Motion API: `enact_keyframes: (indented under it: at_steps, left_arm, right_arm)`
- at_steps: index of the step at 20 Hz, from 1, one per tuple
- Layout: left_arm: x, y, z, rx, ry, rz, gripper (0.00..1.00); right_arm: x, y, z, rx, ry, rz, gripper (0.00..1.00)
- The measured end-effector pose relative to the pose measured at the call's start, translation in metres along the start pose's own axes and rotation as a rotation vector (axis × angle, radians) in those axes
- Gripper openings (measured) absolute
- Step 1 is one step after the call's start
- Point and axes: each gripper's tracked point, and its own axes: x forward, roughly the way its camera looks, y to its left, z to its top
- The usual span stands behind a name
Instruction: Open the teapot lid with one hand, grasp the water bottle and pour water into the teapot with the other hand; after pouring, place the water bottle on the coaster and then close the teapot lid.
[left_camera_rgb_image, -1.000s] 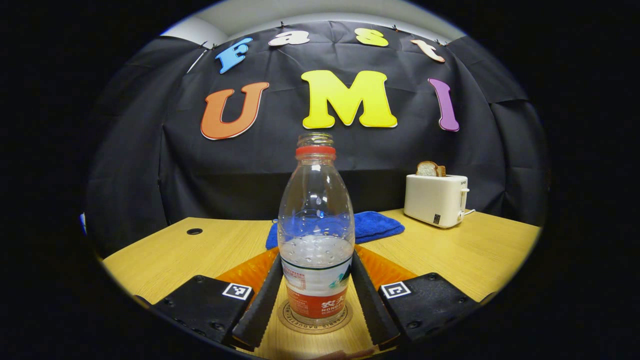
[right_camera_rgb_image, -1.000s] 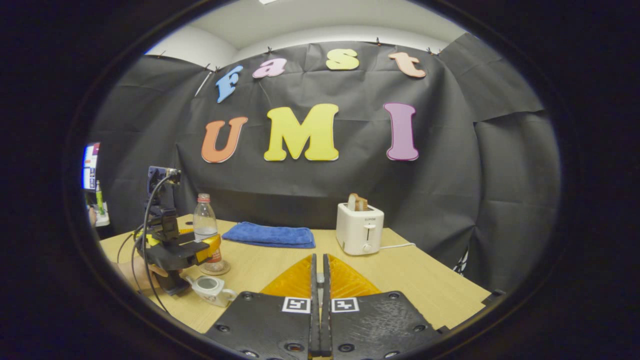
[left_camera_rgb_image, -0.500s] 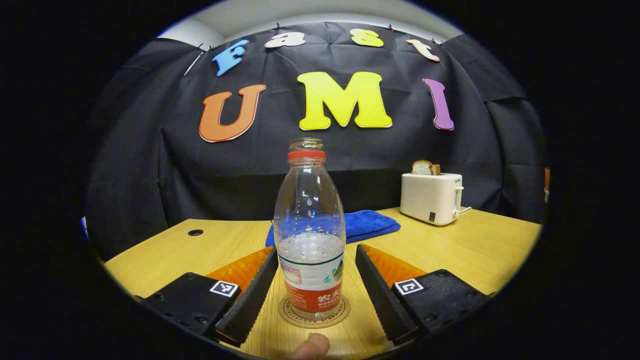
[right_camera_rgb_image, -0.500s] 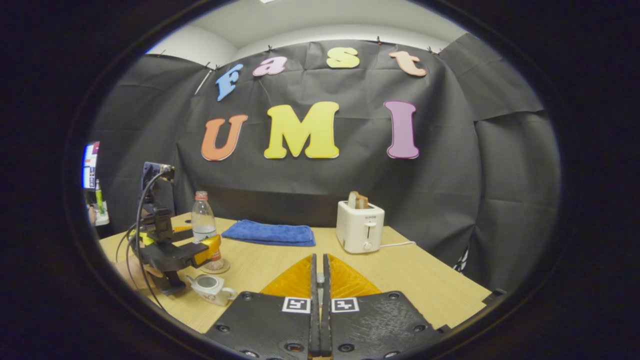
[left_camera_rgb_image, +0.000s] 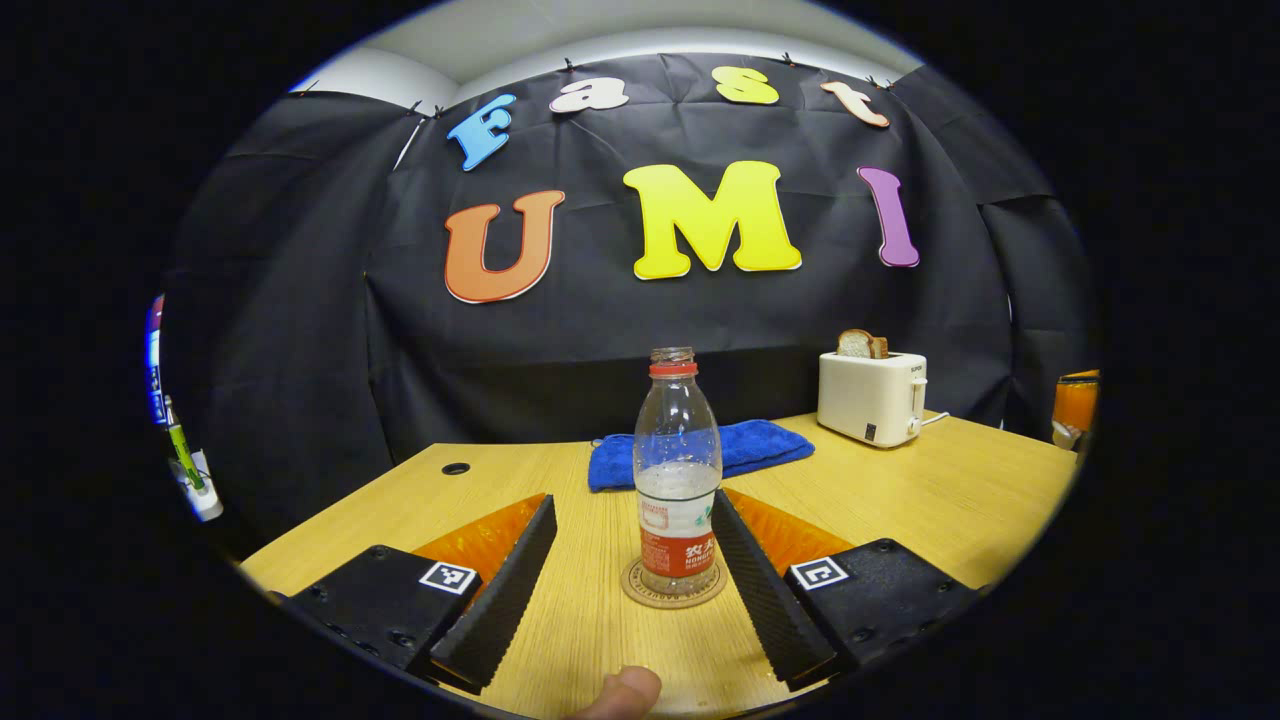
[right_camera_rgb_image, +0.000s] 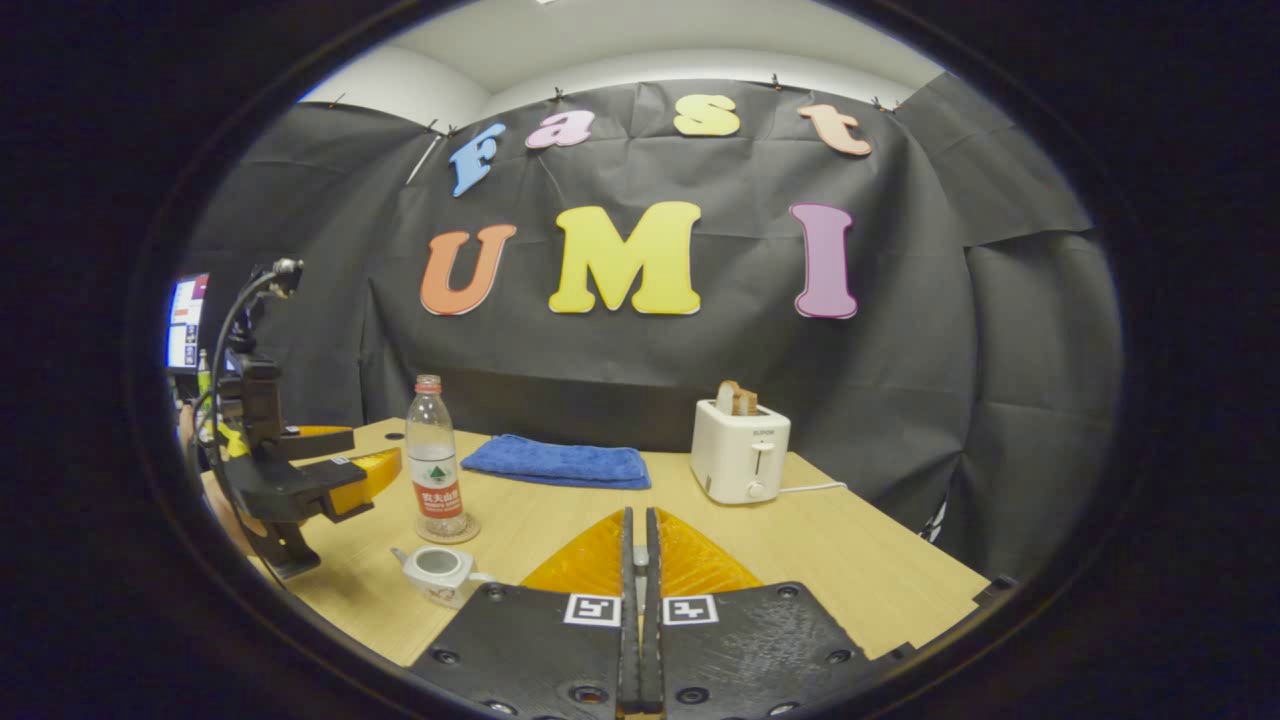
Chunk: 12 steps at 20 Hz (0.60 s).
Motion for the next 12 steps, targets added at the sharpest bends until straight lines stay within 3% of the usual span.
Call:
enact_keyframes:
  at_steps: [4, 8, 12]
  left_arm:
    - [-0.045, 0.011, 0.017, 0.016, -0.035, 0.012, 0.98]
    - [-0.078, 0.03, 0.021, 0.019, -0.01, 0.054, 0.98]
    - [-0.105, 0.037, 0.025, 0.004, 0.019, 0.041, 0.97]
  right_arm:
    - [0.001, 0.02, -0.001, -0.027, -0.009, 0.031, 0.01]
    - [0.01, 0.049, 0.0, -0.07, -0.017, 0.122, 0.01]
    - [0.025, 0.075, -0.003, -0.053, -0.01, 0.19, 0.0]
